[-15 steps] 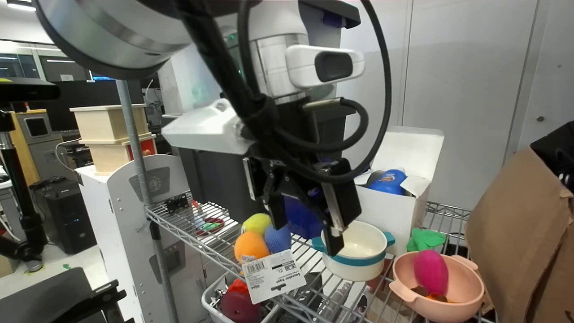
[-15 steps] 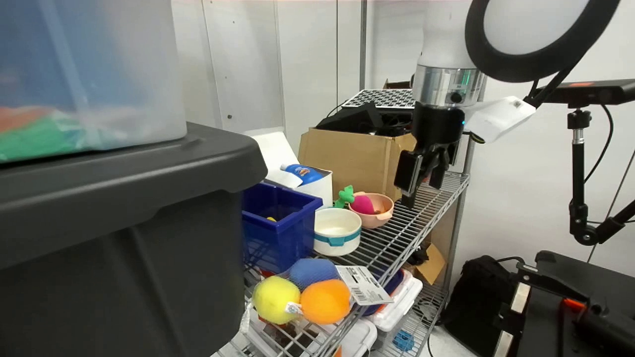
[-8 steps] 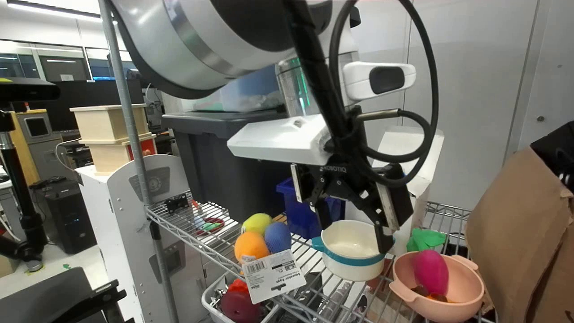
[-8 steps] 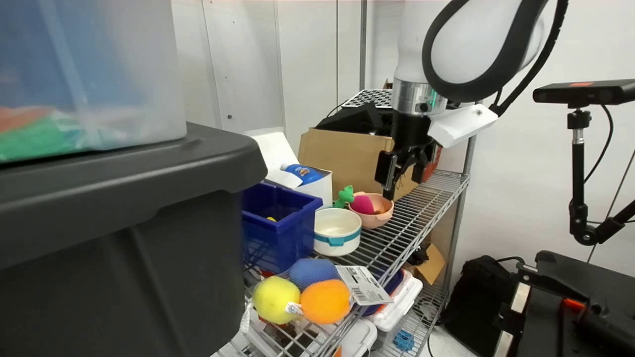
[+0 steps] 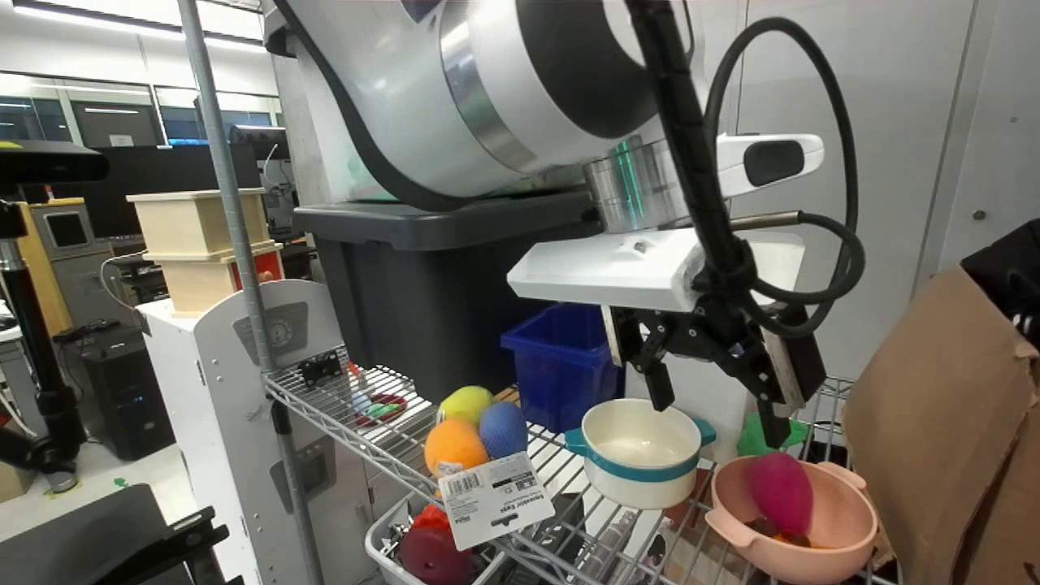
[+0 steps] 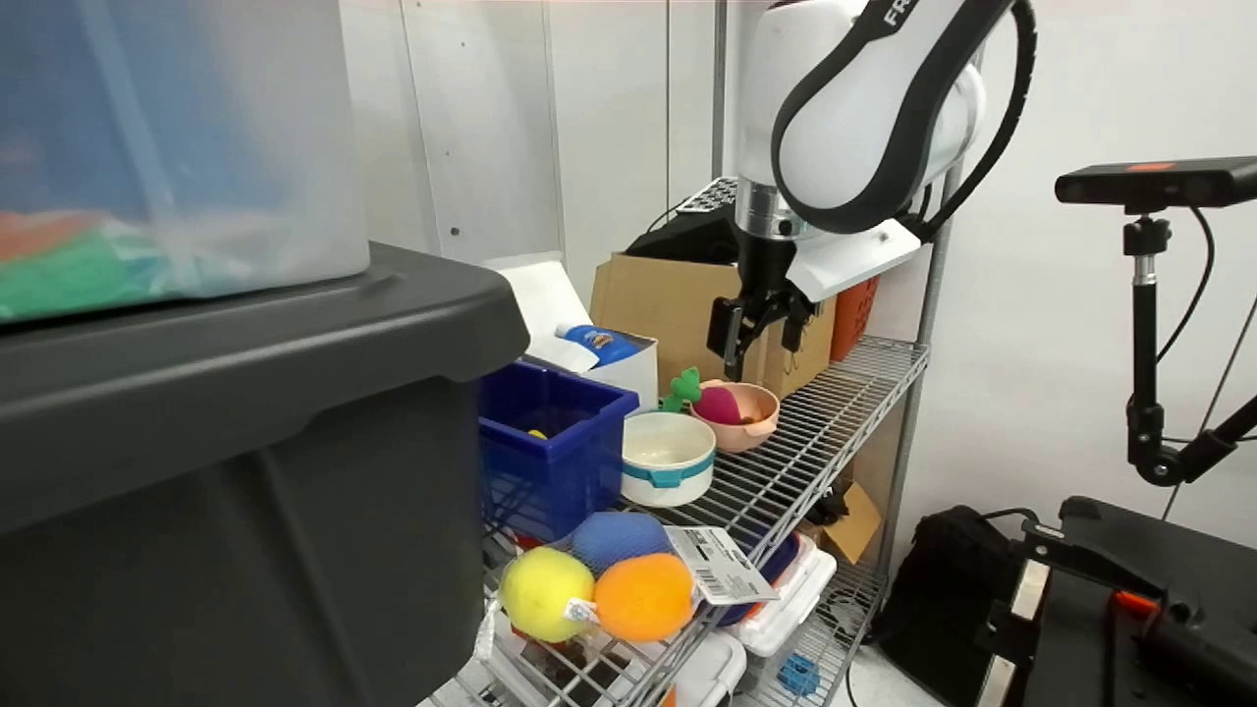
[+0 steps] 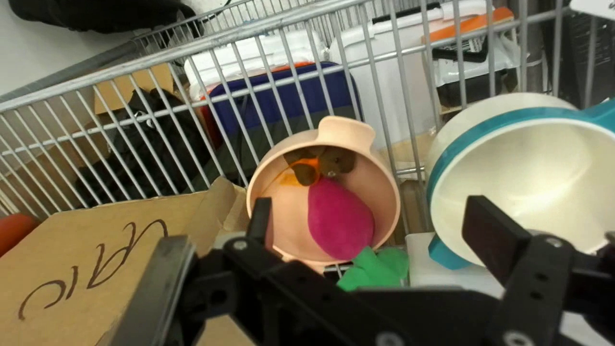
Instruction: Move the pink toy fruit from the peach bowl and put it in the white bowl
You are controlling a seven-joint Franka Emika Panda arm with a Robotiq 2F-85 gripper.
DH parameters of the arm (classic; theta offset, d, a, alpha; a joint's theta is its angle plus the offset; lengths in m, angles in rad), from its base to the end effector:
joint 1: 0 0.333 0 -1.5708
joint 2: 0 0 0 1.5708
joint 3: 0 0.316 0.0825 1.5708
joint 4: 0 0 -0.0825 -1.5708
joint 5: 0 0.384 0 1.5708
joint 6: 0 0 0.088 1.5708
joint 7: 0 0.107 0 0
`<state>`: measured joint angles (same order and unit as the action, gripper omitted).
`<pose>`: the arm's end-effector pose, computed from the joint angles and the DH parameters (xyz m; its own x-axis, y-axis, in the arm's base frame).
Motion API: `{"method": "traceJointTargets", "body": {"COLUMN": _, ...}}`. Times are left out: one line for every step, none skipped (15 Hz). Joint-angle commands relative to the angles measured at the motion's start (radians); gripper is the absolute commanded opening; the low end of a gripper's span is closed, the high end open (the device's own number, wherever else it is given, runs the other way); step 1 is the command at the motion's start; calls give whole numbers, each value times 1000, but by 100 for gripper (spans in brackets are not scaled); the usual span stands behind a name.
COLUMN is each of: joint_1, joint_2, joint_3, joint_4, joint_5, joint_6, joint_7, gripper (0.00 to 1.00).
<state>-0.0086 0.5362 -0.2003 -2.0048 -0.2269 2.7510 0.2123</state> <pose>0.6152 -0.1162 0.2107 0.9619 -0.1550 0.2251 -0.1982 -0.9628 0.1838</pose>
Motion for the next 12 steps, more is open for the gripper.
{"method": "traceJointTargets", "body": {"joint_1": 30, "joint_2": 85, "joint_3": -37, "joint_4": 128, "joint_5": 10, "joint_6": -42, "joint_7": 36, "gripper": 100}}
{"method": "traceJointTargets", "body": {"joint_1": 31, "joint_2": 104, "joint_3": -40, "joint_4": 151, "joint_5": 12, "joint_6": -44, "joint_7": 42, "gripper": 100}}
{"method": "traceJointTargets", "body": {"joint_1": 34, "joint_2": 125, "joint_3": -45, "joint_4": 177, "joint_5": 12, "joint_6": -48, "joint_7": 50, "gripper": 100}}
{"method": "traceJointTargets", "body": {"joint_1": 36, "joint_2": 146, "joint_3": -49, "joint_4": 204, "joint_5": 13, "joint_6": -57, "joint_7": 57, "gripper": 100}}
{"method": "traceJointTargets", "body": {"joint_1": 38, "joint_2": 168, "joint_3": -54, "joint_4": 230, "joint_5": 14, "joint_6": -63, "joint_7": 64, "gripper": 100}}
{"method": "traceJointTargets", "body": {"joint_1": 40, "joint_2": 192, "joint_3": -60, "joint_4": 258, "joint_5": 14, "joint_6": -73, "joint_7": 71, "gripper": 100}}
{"method": "traceJointTargets", "body": {"joint_1": 40, "joint_2": 213, "joint_3": -62, "joint_4": 280, "joint_5": 16, "joint_6": -79, "joint_7": 77, "gripper": 100}}
{"method": "traceJointTargets", "body": {"joint_1": 40, "joint_2": 229, "joint_3": -63, "joint_4": 297, "joint_5": 17, "joint_6": -89, "joint_7": 81, "gripper": 100}}
{"method": "traceJointTargets", "body": {"joint_1": 40, "joint_2": 244, "joint_3": -66, "joint_4": 313, "joint_5": 16, "joint_6": -95, "joint_7": 85, "gripper": 100}}
{"method": "traceJointTargets", "body": {"joint_1": 39, "joint_2": 259, "joint_3": -67, "joint_4": 328, "joint_5": 17, "joint_6": -98, "joint_7": 88, "gripper": 100}}
{"method": "traceJointTargets", "body": {"joint_1": 36, "joint_2": 272, "joint_3": -67, "joint_4": 345, "joint_5": 20, "joint_6": -107, "joint_7": 87, "gripper": 100}}
{"method": "traceJointTargets", "body": {"joint_1": 28, "joint_2": 280, "joint_3": -58, "joint_4": 357, "joint_5": 29, "joint_6": -123, "joint_7": 78, "gripper": 100}}
